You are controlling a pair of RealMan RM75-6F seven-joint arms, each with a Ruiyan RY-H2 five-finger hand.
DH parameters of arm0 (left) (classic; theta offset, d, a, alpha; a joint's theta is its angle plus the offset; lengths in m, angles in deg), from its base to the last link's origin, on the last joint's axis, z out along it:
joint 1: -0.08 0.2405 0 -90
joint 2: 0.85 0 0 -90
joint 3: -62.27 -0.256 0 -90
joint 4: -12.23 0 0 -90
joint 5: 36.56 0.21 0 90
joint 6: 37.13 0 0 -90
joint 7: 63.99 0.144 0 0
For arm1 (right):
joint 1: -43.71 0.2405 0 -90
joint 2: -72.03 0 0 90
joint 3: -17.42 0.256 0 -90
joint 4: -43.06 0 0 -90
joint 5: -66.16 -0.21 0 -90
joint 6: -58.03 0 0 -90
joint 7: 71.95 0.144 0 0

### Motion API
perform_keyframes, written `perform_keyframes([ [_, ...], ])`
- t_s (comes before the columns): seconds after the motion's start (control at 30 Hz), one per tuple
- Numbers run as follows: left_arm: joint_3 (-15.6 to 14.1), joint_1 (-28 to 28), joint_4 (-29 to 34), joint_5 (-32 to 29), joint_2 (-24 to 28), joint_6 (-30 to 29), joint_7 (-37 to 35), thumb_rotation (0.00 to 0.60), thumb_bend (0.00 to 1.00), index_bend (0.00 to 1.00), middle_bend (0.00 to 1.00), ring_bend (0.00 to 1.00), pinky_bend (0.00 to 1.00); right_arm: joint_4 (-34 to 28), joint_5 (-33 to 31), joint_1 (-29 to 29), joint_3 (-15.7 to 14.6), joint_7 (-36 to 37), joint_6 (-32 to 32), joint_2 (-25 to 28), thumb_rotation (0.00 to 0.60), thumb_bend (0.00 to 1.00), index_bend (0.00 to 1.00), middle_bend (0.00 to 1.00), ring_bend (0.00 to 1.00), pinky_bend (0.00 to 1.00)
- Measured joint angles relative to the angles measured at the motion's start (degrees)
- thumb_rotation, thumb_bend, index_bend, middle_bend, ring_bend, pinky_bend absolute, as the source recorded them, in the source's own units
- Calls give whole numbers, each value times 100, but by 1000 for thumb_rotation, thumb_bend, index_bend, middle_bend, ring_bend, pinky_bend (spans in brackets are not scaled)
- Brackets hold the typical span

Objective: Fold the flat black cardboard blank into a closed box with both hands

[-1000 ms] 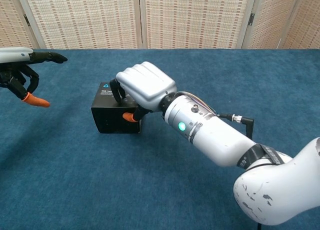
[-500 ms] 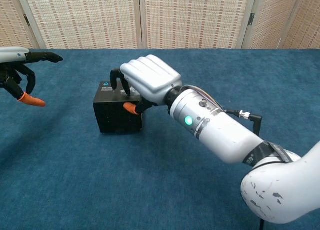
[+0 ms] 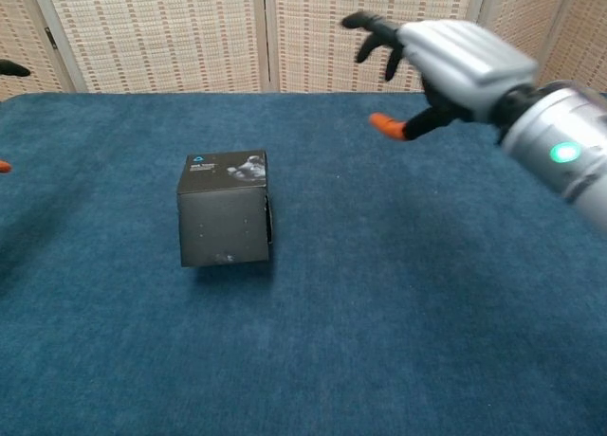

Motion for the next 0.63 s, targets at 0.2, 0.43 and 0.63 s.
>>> perform_keyframes([
  [0.2,-206,623,138,327,104,-781,47,600,250,21,79,108,259,-1097,-259,-1159,-335,213,-420,1624,600,358,0,165,31,150],
  [0.43,-490,1222,428,911,242,-1446,3,600,250,21,72,89,226,-1378,-273,-2383,-813,1156,-1018,2520,600,363,0,146,0,118],
  [0.63,-760,1720,702,1502,171,-2073,60,600,249,21,58,75,207,-1271,-222,-3200,-1029,1884,-1440,2629,600,367,0,148,0,118],
])
